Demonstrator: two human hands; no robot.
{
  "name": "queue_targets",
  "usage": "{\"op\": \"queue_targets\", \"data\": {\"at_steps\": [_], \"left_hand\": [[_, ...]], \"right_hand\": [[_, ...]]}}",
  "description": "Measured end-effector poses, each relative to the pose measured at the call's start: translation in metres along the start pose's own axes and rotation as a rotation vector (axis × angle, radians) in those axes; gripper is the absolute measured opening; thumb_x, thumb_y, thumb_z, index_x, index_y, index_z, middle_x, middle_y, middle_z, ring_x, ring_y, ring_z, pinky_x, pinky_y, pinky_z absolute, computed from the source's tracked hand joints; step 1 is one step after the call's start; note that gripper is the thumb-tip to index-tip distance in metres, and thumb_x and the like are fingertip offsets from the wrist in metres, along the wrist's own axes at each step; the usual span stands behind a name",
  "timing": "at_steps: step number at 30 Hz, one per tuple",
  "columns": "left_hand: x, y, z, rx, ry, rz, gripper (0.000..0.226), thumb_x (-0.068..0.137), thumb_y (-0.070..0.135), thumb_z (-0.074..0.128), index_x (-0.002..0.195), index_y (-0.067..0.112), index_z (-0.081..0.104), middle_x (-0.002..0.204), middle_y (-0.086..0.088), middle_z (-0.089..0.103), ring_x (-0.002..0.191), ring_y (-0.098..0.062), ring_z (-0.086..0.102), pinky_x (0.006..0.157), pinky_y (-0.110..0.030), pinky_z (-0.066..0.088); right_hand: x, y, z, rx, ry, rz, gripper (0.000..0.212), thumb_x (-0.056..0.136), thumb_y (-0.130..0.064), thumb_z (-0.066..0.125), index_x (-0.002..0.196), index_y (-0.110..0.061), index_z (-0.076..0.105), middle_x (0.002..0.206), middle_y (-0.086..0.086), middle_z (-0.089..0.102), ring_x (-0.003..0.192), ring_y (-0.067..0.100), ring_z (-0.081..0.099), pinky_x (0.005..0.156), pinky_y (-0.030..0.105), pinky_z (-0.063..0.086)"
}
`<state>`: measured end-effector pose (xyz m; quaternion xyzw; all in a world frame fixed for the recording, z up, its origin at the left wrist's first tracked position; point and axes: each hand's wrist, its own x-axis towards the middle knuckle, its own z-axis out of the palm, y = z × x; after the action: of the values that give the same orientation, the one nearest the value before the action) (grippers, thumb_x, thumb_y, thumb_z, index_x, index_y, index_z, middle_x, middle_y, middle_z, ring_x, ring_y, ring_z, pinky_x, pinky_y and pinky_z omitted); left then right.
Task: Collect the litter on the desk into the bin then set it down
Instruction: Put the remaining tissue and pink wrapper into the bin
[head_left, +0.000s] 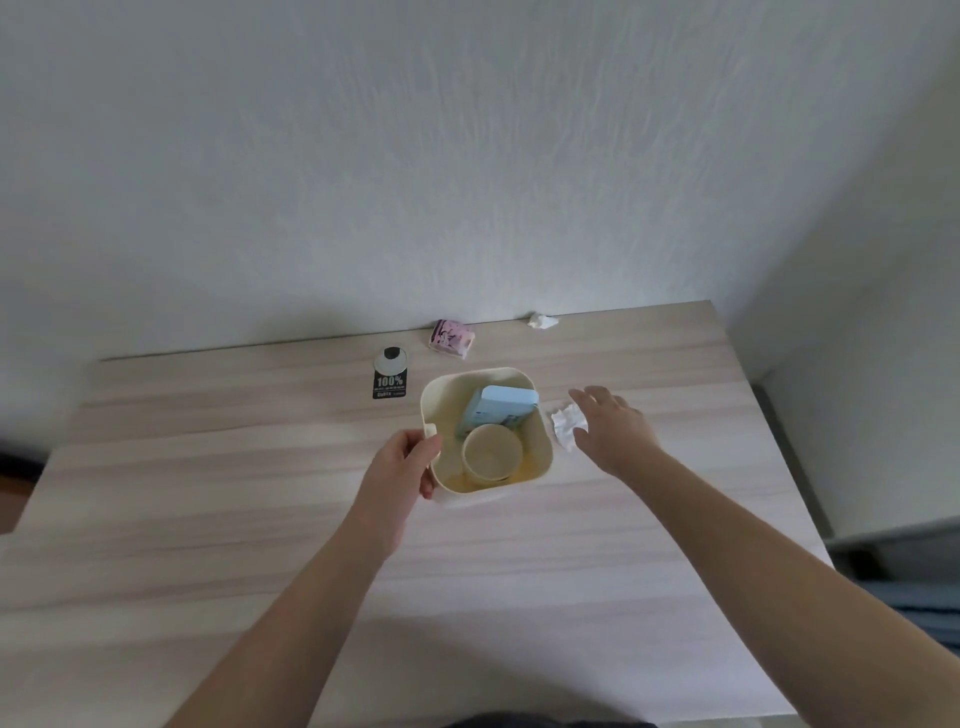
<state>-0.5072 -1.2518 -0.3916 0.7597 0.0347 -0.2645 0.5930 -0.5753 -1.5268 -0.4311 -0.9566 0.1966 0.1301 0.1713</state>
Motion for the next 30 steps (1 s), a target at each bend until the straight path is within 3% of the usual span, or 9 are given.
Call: {"op": "queue_targets", "data": {"at_steps": [13, 17, 21, 26, 30], "left_hand": [[0.009, 0.013, 0.013, -0.068, 0.071, -0.082, 0.038, 0.074, 0.034, 0.058, 0.095, 0.001, 0.059, 0.047, 0.002, 0.049, 0.047, -0.017, 0.043, 0.059, -0.035, 0.037], [0.023, 0.011, 0.013, -0.059, 0.079, -0.098, 0.032, 0.077, 0.031, 0.059, 0.093, 0.004, 0.059, 0.046, 0.004, 0.050, 0.044, -0.013, 0.044, 0.058, -0.033, 0.039], [0.037, 0.007, 0.011, -0.083, 0.076, -0.125, 0.034, 0.077, 0.033, 0.059, 0.095, 0.004, 0.059, 0.047, 0.005, 0.049, 0.044, -0.012, 0.045, 0.058, -0.033, 0.040], [0.048, 0.004, 0.006, -0.119, 0.074, -0.123, 0.037, 0.075, 0.036, 0.061, 0.092, 0.004, 0.058, 0.049, 0.002, 0.048, 0.048, -0.015, 0.045, 0.062, -0.035, 0.040], [0.056, 0.005, -0.001, -0.137, 0.088, -0.124, 0.042, 0.073, 0.040, 0.061, 0.093, 0.004, 0.058, 0.051, 0.000, 0.047, 0.052, -0.018, 0.043, 0.063, -0.036, 0.038]], "right_hand": [[0.045, 0.006, 0.056, -0.051, -0.104, 0.052, 0.054, 0.094, -0.017, 0.049, 0.143, -0.023, 0.030, 0.144, 0.009, 0.030, 0.121, 0.031, 0.041, 0.096, 0.039, 0.042], [0.057, 0.007, 0.065, -0.096, -0.030, 0.057, 0.038, 0.098, -0.022, 0.046, 0.136, -0.015, 0.042, 0.134, 0.012, 0.042, 0.119, 0.032, 0.043, 0.097, 0.040, 0.041], [0.081, 0.006, 0.056, 0.016, -0.077, 0.057, 0.033, 0.089, -0.004, 0.049, 0.120, -0.009, 0.058, 0.120, 0.015, 0.056, 0.109, 0.034, 0.055, 0.088, 0.038, 0.046], [0.118, 0.004, 0.031, 0.232, 0.061, 0.116, 0.028, 0.091, -0.006, 0.047, 0.115, -0.015, 0.058, 0.112, 0.013, 0.064, 0.101, 0.034, 0.059, 0.074, 0.031, 0.041], [0.147, -0.001, 0.009, 0.276, 0.245, 0.036, 0.015, 0.091, -0.019, 0.059, 0.101, -0.015, 0.069, 0.106, 0.010, 0.063, 0.099, 0.031, 0.059, 0.078, 0.034, 0.046]]}}
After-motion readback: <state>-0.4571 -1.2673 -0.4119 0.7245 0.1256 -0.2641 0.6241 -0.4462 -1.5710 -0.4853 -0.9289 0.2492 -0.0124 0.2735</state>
